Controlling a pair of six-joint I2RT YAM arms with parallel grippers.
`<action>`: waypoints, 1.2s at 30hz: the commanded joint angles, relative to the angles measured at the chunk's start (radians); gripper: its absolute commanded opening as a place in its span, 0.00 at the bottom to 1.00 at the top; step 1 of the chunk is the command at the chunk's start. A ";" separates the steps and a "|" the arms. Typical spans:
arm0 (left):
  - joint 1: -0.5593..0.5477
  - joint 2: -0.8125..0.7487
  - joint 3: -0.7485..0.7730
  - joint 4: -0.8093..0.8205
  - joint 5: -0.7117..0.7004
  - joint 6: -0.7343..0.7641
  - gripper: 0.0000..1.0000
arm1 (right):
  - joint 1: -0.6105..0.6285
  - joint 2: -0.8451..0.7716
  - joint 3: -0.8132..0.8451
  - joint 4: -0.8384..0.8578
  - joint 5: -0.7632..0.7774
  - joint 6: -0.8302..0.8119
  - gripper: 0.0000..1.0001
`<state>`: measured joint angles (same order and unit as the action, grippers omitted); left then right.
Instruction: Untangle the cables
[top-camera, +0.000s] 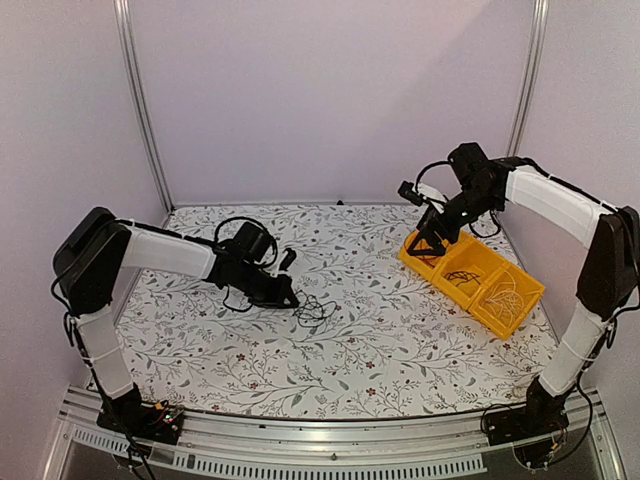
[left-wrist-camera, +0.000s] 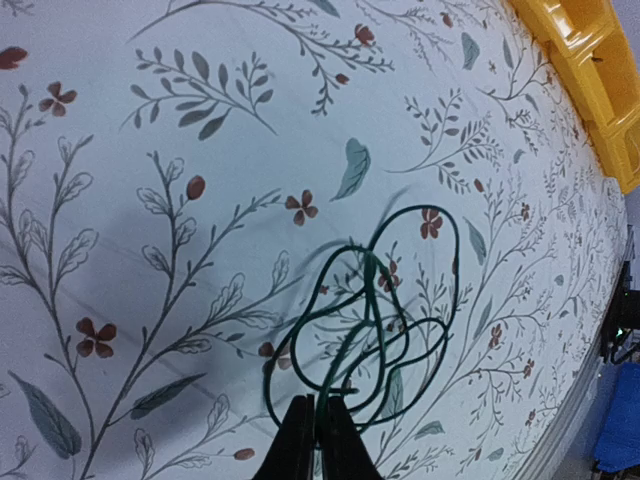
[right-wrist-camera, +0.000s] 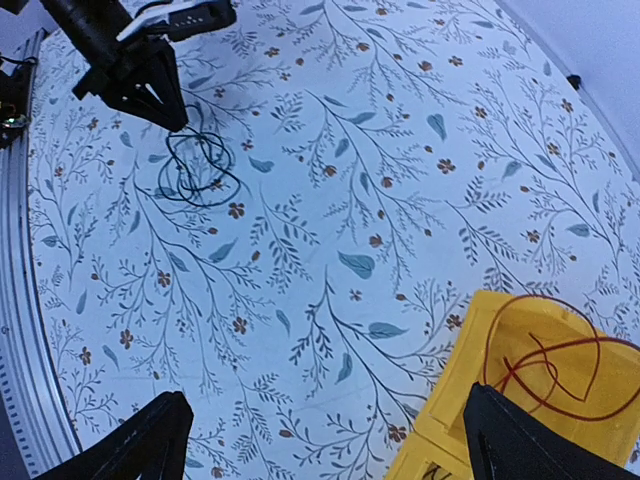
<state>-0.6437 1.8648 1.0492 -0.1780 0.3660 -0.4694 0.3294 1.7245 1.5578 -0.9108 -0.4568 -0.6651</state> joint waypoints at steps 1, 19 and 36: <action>0.009 -0.056 0.029 0.035 0.016 0.018 0.00 | 0.060 0.101 0.058 0.002 -0.216 0.039 0.99; -0.052 -0.347 -0.079 0.207 -0.049 0.048 0.00 | 0.238 0.541 0.360 -0.004 -0.632 0.191 0.89; -0.079 -0.324 -0.053 0.140 -0.123 0.057 0.00 | 0.238 0.503 0.342 0.046 -0.629 0.286 0.00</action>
<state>-0.7116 1.5352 0.9821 0.0044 0.3065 -0.4217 0.5690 2.2616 1.8977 -0.8646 -1.1305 -0.3912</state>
